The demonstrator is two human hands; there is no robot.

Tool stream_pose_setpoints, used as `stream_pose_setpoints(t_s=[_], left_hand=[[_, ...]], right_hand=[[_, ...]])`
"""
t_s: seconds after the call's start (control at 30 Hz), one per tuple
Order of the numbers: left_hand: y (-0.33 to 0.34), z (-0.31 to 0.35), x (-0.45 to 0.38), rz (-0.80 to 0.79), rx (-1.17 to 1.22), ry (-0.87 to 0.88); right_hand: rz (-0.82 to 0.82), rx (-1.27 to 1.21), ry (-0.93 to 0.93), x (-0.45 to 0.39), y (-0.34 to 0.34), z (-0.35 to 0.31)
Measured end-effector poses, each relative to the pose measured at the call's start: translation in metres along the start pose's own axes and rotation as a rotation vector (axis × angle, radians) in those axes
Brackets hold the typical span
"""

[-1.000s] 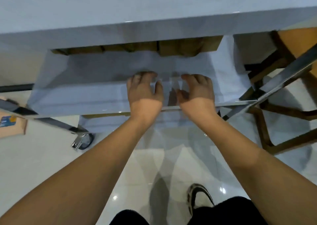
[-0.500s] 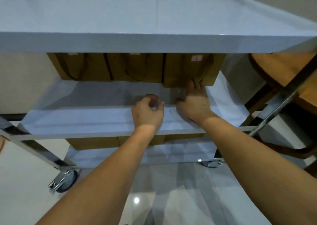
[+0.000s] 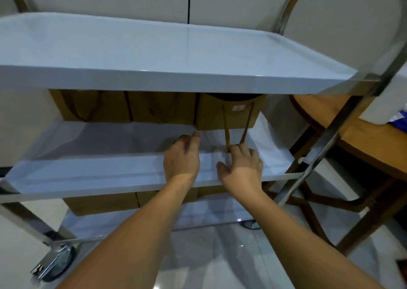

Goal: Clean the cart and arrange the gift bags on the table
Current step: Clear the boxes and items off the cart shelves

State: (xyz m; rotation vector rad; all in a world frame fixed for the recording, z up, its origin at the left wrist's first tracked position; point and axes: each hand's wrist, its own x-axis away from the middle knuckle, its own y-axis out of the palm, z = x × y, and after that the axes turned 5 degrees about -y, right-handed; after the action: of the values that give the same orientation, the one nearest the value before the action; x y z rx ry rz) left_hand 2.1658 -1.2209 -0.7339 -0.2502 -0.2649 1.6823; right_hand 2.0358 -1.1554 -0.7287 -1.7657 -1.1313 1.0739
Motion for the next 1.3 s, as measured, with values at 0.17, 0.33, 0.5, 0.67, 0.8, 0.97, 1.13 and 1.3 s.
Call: stream_pose_setpoints(t_s=[0.17, 0.33, 0.5, 0.67, 0.8, 0.97, 1.13, 1.3], left_hand=[[-0.002, 0.015, 0.005, 0.011, 0.105, -0.14], [0.029, 0.04, 0.009, -0.137, 0.361, -0.291], [0.048, 0.044, 0.021, -0.059, 0.338, -0.401], [0.042, 0.03, 0.024, -0.026, 0.249, -0.396], [0.032, 0.024, 0.033, -0.03, 0.153, -0.35], [0.014, 0.02, 0.056, -0.009, 0.147, -0.266], [0.008, 0.019, 0.069, 0.012, 0.069, -0.224], [0.013, 0.02, 0.062, 0.086, 0.119, -0.255]], right_hand=[[0.077, -0.065, 0.031, 0.027, -0.014, 0.001], [0.138, -0.141, 0.067, 0.05, -0.017, 0.009], [0.164, -0.123, 0.061, 0.063, -0.03, 0.012], [0.199, -0.099, 0.069, 0.067, -0.039, 0.022], [0.13, -0.002, -0.027, 0.066, -0.044, 0.018], [-0.01, 0.124, -0.137, 0.057, -0.033, 0.003], [-0.029, 0.094, -0.106, 0.045, -0.021, -0.002], [0.129, -0.018, -0.225, 0.04, -0.01, 0.012]])
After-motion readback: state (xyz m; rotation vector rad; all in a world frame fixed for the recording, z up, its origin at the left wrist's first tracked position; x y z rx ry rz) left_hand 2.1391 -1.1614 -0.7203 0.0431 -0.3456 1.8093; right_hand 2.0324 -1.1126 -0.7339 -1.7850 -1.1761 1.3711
